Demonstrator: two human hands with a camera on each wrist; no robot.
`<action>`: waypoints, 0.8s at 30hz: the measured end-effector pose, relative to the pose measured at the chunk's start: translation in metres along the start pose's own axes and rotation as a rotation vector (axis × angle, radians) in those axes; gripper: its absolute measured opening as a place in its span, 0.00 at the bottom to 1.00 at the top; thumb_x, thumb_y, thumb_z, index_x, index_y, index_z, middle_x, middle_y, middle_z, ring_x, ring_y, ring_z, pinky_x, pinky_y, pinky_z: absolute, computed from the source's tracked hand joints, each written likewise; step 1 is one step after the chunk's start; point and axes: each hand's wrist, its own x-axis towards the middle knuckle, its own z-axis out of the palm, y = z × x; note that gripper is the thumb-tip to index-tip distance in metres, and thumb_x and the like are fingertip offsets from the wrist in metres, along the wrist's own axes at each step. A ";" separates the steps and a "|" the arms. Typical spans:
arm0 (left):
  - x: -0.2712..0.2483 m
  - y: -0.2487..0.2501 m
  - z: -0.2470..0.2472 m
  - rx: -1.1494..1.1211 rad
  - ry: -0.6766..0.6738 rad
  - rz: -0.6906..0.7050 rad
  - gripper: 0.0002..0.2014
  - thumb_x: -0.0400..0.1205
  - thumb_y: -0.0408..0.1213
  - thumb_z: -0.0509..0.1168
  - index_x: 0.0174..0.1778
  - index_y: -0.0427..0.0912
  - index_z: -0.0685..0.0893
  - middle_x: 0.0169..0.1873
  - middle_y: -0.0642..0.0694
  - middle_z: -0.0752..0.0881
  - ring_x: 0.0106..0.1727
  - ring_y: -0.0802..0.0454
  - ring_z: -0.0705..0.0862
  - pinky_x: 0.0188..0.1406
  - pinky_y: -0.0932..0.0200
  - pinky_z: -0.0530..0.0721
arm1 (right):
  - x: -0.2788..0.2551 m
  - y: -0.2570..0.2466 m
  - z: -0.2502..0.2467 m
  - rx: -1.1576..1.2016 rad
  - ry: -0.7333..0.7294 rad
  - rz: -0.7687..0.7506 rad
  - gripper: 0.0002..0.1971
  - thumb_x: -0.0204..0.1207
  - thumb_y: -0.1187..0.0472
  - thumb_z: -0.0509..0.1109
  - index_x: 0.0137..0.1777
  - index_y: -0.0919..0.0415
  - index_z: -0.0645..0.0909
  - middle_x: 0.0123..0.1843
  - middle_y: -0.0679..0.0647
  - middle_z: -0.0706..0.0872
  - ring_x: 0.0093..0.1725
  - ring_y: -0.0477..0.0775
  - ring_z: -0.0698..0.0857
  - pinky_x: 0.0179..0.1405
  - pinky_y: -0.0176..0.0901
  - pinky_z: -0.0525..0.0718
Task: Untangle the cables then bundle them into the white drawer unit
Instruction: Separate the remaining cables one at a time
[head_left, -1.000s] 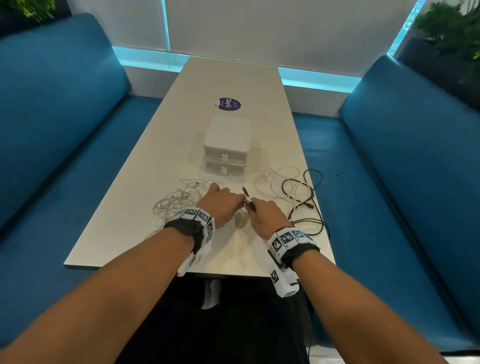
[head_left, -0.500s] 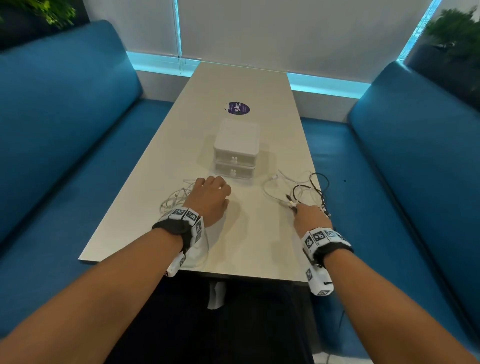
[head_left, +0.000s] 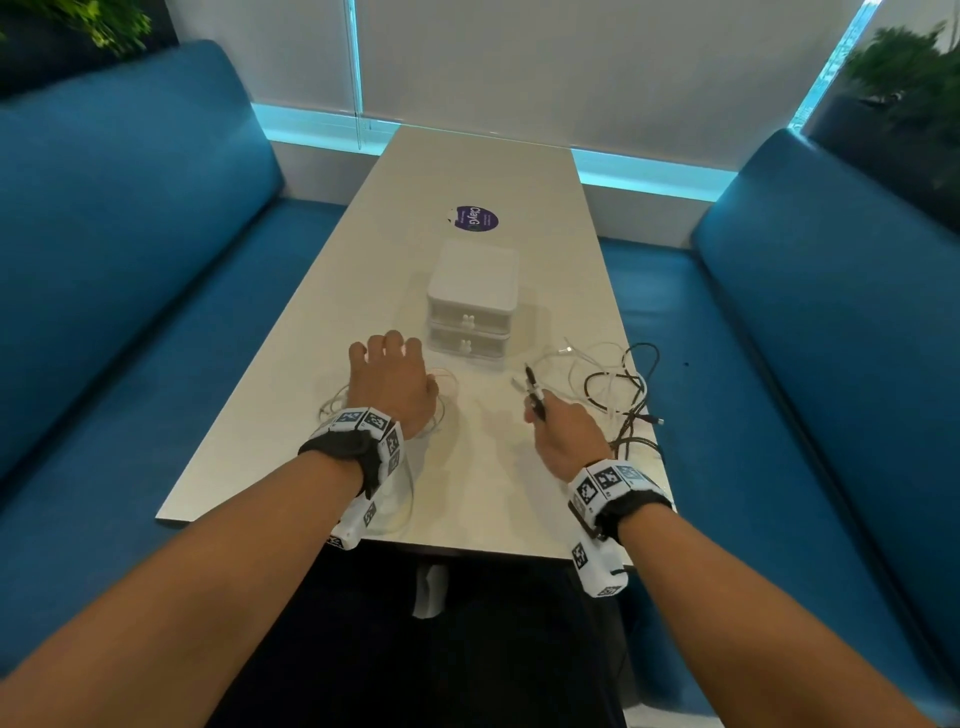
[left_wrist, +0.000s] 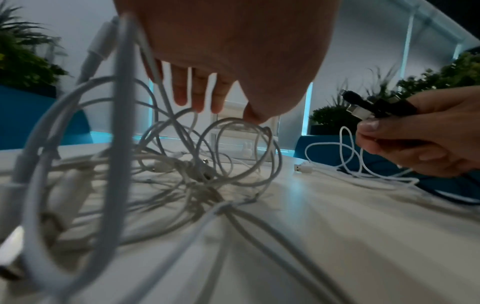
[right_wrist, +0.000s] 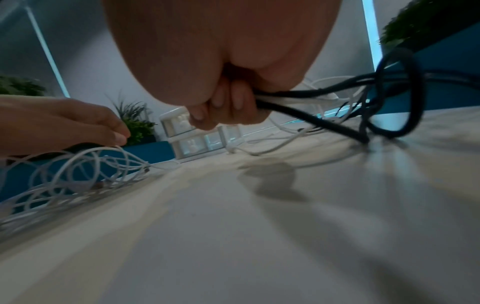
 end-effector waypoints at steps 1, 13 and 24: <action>-0.001 -0.001 0.000 -0.007 -0.033 -0.060 0.23 0.84 0.52 0.57 0.68 0.41 0.75 0.65 0.39 0.78 0.65 0.38 0.75 0.67 0.39 0.67 | 0.000 -0.005 0.001 -0.012 -0.020 -0.022 0.11 0.86 0.54 0.55 0.58 0.55 0.77 0.49 0.59 0.87 0.47 0.65 0.85 0.49 0.57 0.84; -0.001 0.014 -0.007 -0.474 -0.395 0.232 0.19 0.79 0.27 0.60 0.62 0.48 0.85 0.62 0.48 0.86 0.61 0.46 0.83 0.61 0.52 0.81 | 0.003 -0.024 0.010 0.241 -0.145 0.045 0.16 0.88 0.56 0.56 0.47 0.58 0.84 0.45 0.52 0.85 0.45 0.56 0.83 0.43 0.45 0.74; -0.001 0.027 0.002 -0.686 -0.334 0.298 0.19 0.70 0.18 0.59 0.44 0.48 0.82 0.47 0.51 0.85 0.54 0.49 0.85 0.55 0.46 0.86 | 0.006 -0.014 0.017 0.327 -0.076 0.163 0.14 0.84 0.63 0.56 0.54 0.56 0.85 0.51 0.51 0.85 0.53 0.57 0.86 0.50 0.43 0.80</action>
